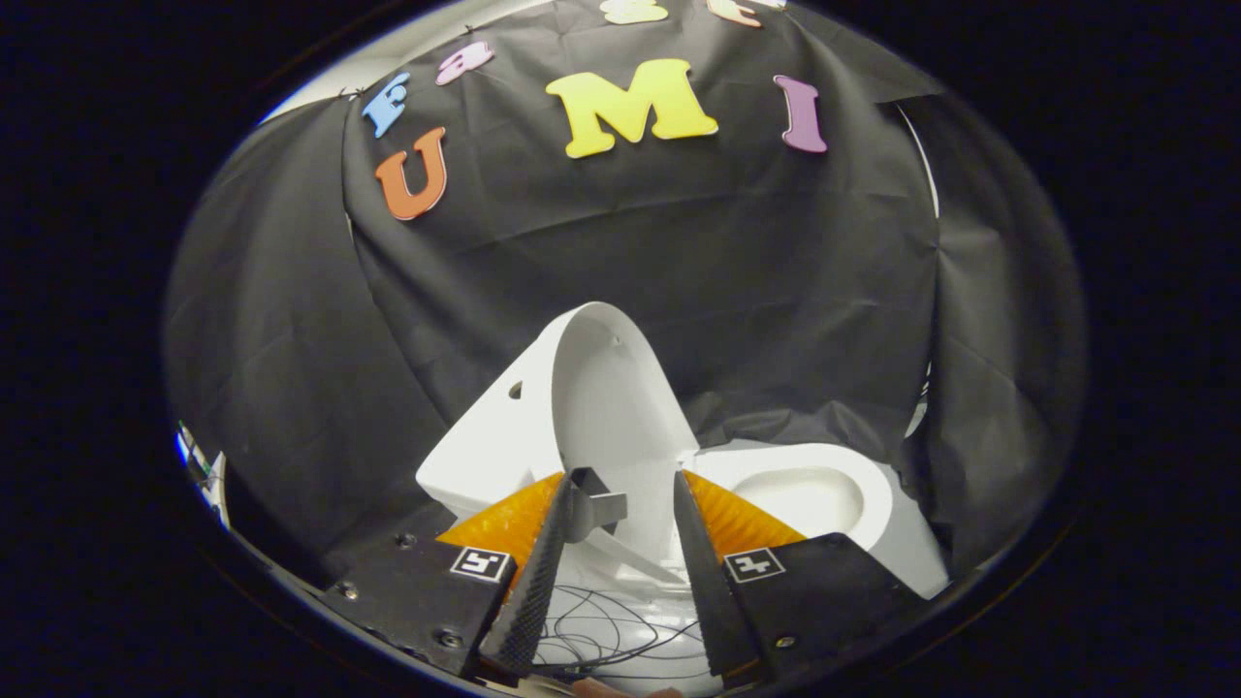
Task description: Open the toilet lid.
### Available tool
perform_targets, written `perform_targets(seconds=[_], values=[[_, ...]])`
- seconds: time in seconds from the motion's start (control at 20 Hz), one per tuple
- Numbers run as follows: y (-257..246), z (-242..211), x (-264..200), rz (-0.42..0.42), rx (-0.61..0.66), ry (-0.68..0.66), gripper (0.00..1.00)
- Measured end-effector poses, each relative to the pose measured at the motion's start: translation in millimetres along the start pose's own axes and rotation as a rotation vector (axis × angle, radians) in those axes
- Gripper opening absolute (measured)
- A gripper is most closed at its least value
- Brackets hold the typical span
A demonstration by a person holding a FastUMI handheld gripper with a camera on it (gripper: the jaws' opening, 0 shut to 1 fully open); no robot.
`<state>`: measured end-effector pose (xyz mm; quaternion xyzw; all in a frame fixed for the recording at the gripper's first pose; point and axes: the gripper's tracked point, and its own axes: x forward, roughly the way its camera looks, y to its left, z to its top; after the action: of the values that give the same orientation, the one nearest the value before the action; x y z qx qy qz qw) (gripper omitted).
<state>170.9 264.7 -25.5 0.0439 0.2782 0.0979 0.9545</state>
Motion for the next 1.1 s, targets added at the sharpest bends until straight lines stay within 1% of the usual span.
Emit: perform_targets(seconds=[0.35, 0.6, 0.8, 1.1], values=[[-47.9, 13.8, -48.4, -0.056, -0.048, -0.121, 0.67], [-86.8, 26.8, -91.9, -0.107, -0.049, -0.225, 0.67], [-119.0, 31.2, -124.7, -0.151, -0.068, -0.287, 1.0], [-152.4, 15.5, -172.1, -0.189, -0.084, -0.365, 1.0]])
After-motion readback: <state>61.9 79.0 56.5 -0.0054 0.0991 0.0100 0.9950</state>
